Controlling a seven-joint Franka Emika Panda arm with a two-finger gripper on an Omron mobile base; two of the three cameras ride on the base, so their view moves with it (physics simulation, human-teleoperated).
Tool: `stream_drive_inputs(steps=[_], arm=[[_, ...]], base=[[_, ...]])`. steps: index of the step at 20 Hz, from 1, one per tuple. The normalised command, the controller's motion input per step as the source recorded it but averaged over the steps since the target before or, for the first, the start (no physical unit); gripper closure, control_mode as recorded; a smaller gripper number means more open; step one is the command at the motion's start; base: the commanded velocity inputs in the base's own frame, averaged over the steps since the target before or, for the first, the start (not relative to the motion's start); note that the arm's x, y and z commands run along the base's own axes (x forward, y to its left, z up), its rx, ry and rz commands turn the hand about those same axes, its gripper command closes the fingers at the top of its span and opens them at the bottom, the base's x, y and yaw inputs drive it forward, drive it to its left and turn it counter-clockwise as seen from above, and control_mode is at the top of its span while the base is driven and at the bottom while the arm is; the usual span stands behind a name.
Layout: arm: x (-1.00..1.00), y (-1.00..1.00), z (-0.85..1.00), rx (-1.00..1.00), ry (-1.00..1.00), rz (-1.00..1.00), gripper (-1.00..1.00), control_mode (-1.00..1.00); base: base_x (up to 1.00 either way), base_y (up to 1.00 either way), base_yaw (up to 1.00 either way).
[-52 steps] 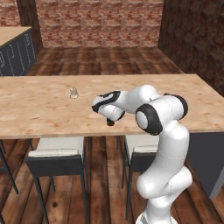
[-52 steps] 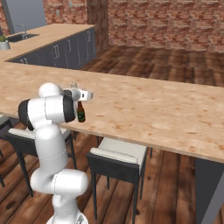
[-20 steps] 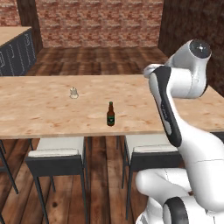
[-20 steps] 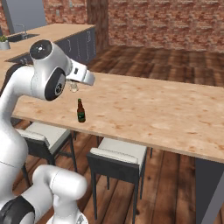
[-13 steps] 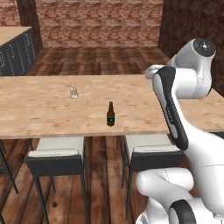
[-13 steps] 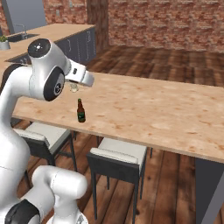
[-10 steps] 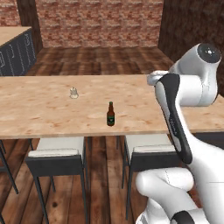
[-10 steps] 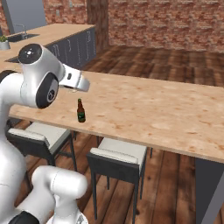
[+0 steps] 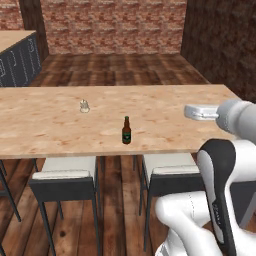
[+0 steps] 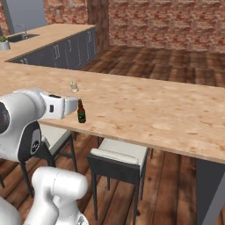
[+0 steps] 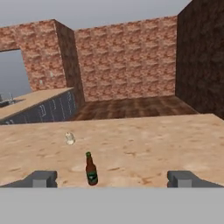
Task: Open the cabinet directly in front. Then move the beer and the mug to the dining counter with the candle on it.
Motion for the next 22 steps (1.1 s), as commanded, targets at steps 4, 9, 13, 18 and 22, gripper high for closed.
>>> stream_drive_inputs(steps=[4,9,13,18,22], arm=[[-0.01,0.0,0.0,0.0,0.0,0.0,-1.0,1.0],[0.0,0.0,0.0,0.0,0.0,0.0,-1.0,1.0],[0.0,0.0,0.0,0.0,0.0,0.0,-1.0,1.0],[0.0,0.0,0.0,0.0,0.0,0.0,-1.0,1.0],[0.0,0.0,0.0,0.0,0.0,0.0,-1.0,1.0]], base=[[-0.29,0.07,0.04],[-0.78,0.78,0.08],[-0.34,1.0,0.0],[-0.02,1.0,0.0],[0.08,1.0,0.0]])
